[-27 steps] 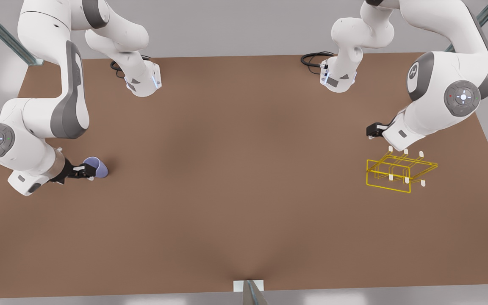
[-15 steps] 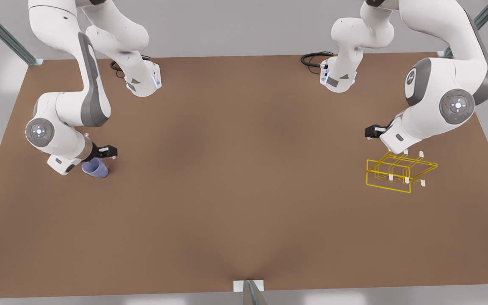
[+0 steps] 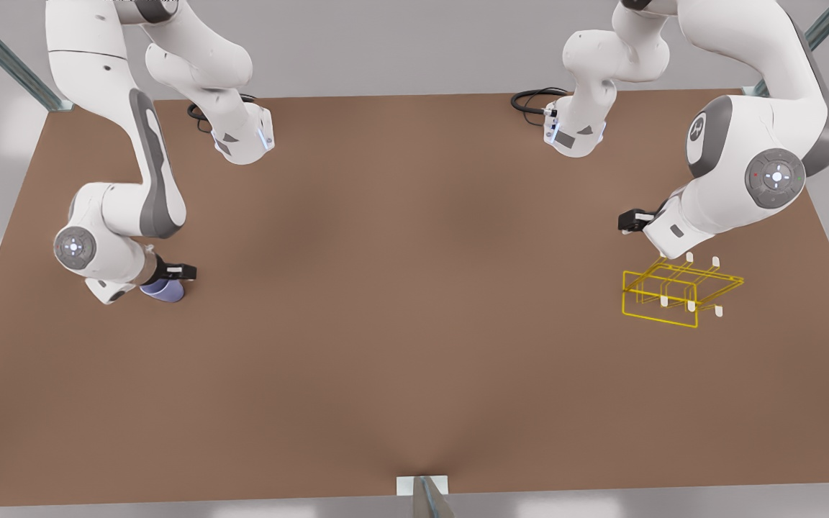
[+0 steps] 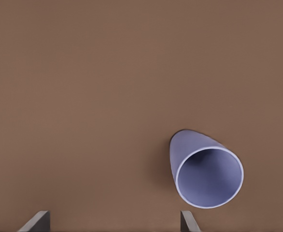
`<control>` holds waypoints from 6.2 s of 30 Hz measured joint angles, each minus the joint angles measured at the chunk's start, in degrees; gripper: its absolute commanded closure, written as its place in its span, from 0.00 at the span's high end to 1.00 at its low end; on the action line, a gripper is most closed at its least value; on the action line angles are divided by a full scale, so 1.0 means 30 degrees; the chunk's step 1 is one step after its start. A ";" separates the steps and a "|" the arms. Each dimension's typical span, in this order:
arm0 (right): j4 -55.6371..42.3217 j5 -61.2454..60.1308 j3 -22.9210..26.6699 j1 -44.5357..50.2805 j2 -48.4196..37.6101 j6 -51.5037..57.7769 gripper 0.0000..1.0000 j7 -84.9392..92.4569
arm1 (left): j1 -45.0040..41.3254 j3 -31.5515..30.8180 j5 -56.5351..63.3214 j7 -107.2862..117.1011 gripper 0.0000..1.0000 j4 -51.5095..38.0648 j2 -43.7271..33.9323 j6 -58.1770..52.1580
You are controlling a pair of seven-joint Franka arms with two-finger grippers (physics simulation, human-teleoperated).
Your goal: Place the cup on the cup holder
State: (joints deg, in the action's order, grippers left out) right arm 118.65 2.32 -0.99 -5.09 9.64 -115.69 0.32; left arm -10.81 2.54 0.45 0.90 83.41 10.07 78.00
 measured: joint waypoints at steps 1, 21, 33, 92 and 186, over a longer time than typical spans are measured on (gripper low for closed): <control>0.0198 0.0015 0.0008 -0.0149 0.0075 -0.0296 1.00 -0.0009 | 0.0000 0.0000 0.0004 -0.0002 1.00 0.0001 0.0001 -0.0001; 0.1228 0.0162 0.0034 -0.2255 0.2283 -0.3499 1.00 0.1729 | -0.0213 -0.0441 -0.0070 0.0013 1.00 0.0012 -0.0695 0.0131; 0.1638 0.0050 0.0035 -0.2200 0.2386 -0.3709 0.34 0.2497 | -0.0178 -0.0384 0.0051 0.0043 1.00 0.0011 -0.0856 -0.0044; -2.3892 -1.9583 -0.5896 1.4848 2.0558 -1.0522 0.21 -1.2831 | -0.0208 -0.0468 0.0105 -0.0055 1.00 0.0733 -0.0803 -0.0426; -1.2089 -0.0764 -0.0519 0.2117 0.1070 0.9934 1.00 0.0092 | -0.9073 0.0141 0.3443 5.0551 0.80 0.1137 0.7188 1.2621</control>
State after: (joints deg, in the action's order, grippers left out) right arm 82.38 0.03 -2.55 1.26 12.85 -85.89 0.59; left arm -38.03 2.97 10.78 152.55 86.82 31.64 115.86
